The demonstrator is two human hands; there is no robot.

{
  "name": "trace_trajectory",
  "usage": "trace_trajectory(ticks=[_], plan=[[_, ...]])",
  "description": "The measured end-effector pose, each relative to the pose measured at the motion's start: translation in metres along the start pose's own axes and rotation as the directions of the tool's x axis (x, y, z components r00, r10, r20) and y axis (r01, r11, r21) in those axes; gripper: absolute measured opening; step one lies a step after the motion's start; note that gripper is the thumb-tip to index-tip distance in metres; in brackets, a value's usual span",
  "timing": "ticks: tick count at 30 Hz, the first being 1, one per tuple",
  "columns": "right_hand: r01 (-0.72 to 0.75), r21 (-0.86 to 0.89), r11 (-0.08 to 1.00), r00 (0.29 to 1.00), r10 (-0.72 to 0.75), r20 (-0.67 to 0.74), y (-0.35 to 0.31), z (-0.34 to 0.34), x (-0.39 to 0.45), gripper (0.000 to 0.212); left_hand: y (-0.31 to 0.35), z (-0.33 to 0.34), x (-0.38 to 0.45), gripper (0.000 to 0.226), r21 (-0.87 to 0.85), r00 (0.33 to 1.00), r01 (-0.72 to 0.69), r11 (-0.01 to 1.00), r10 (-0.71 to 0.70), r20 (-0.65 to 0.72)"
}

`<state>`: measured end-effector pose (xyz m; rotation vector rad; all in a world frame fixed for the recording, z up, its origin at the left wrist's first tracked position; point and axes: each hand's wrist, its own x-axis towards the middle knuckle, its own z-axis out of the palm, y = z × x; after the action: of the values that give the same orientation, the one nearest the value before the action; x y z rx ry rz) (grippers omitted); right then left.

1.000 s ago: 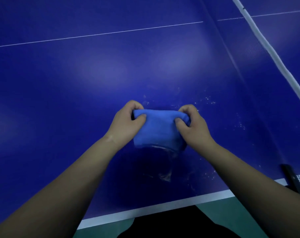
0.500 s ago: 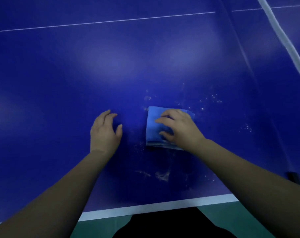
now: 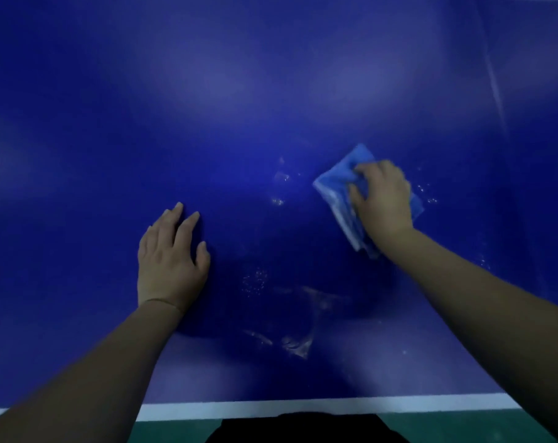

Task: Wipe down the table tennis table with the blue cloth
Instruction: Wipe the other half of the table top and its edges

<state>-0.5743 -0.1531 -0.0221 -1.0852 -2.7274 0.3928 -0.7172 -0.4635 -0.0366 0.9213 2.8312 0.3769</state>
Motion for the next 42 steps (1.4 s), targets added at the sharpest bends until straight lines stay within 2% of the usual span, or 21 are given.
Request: trace_trajectory(ticks=[2,4,6,8,10,13,16,18,19,21,23,25,27,29,30,32,34,36,38,40,42], plan=[[-0.085,0.075,0.994,0.995,0.089,-0.047,-0.002,0.005,0.036,0.035,0.0,0.0,0.0,0.057,0.01,1.0,0.004,1.0,-0.004,0.005],[-0.022,0.1,0.995,0.999,0.025,-0.033,-0.024,0.014,0.049,0.037,0.0,0.001,0.0,0.058,0.019,1.0,0.005,1.0,-0.005,0.008],[0.201,0.145,0.969,0.977,-0.209,0.042,-0.052,0.021,0.032,0.035,-0.001,0.001,0.001,0.057,0.022,1.0,0.007,1.0,-0.007,0.001],[0.436,0.22,0.873,0.878,-0.466,0.108,-0.062,0.022,-0.004,0.029,-0.002,0.001,0.001,0.056,0.019,1.0,0.005,1.0,-0.005,-0.015],[0.496,0.239,0.835,0.834,-0.535,0.136,-0.044,0.014,-0.018,0.026,-0.003,0.003,0.001,0.055,0.027,1.0,-0.008,1.0,0.008,-0.026],[0.296,0.155,0.942,0.953,-0.302,0.012,-0.016,0.012,0.028,0.032,-0.004,0.005,0.001,0.054,0.026,0.999,-0.005,1.0,0.005,-0.032],[0.081,0.106,0.991,0.996,-0.075,-0.054,-0.029,0.022,0.086,0.038,-0.006,0.008,0.0,0.053,0.022,0.999,-0.002,1.0,0.003,-0.042],[0.192,0.127,0.973,0.981,-0.193,-0.005,-0.061,0.032,0.081,0.037,-0.005,0.009,0.001,0.054,0.018,0.999,0.003,1.0,-0.002,-0.048],[0.319,0.172,0.932,0.943,-0.33,0.039,-0.075,0.036,0.064,0.036,-0.005,0.009,0.001,0.055,0.018,0.999,0.004,1.0,-0.003,-0.049],[0.552,0.266,0.79,0.796,-0.594,0.112,-0.084,0.036,0.019,0.031,-0.005,0.008,0.0,0.055,0.018,0.999,0.004,1.0,-0.003,-0.054],[0.603,0.289,0.743,0.744,-0.655,0.131,-0.062,0.025,0.004,0.028,-0.004,0.007,0.001,0.054,0.026,0.999,-0.008,1.0,0.009,-0.048],[0.502,0.206,0.84,0.85,-0.523,0.061,-0.035,0.019,0.026,0.03,-0.005,0.007,0.001,0.054,0.027,0.999,-0.009,1.0,0.01,-0.036],[0.266,0.143,0.953,0.964,-0.262,-0.046,-0.018,0.018,0.066,0.032,-0.005,0.007,0.001,0.054,0.025,0.999,-0.003,1.0,0.004,-0.037],[0.1,0.153,0.983,0.993,-0.088,-0.083,-0.029,0.023,0.095,0.035,-0.004,0.005,0.001,0.054,0.025,1.0,0.0,1.0,0.001,-0.031],[0.116,0.134,0.984,0.991,-0.107,-0.074,-0.043,0.027,0.096,0.035,-0.003,0.005,0.002,0.054,0.023,1.0,0.003,1.0,-0.003,-0.028],[0.295,0.171,0.94,0.955,-0.298,-0.012,-0.076,0.034,0.071,0.032,-0.002,0.004,0.002,0.054,0.026,0.999,0.004,1.0,-0.003,-0.036],[0.506,0.259,0.823,0.839,-0.539,0.073,-0.089,0.039,0.026,0.028,0.0,0.003,0.0,0.054,0.028,0.999,0.001,1.0,0.0,-0.039],[0.569,0.285,0.772,0.781,-0.615,0.106,-0.076,0.032,0.014,0.028,0.0,0.002,0.0,0.054,0.029,1.0,0.001,1.0,0.0,-0.029],[0.477,0.2,0.856,0.869,-0.494,0.042,-0.057,0.03,0.046,0.03,-0.001,0.002,0.001,0.054,0.029,1.0,0.004,1.0,-0.004,-0.011],[0.305,0.096,0.948,0.952,-0.3,-0.067,-0.038,0.03,0.098,0.035,-0.001,0.002,0.002,0.054,0.028,1.0,0.007,1.0,-0.007,-0.005],[0.105,0.085,0.991,0.987,-0.094,-0.132,-0.029,0.03,0.14,0.036,0.0,0.001,0.002,0.054,0.032,1.0,0.018,0.999,-0.018,-0.002]])
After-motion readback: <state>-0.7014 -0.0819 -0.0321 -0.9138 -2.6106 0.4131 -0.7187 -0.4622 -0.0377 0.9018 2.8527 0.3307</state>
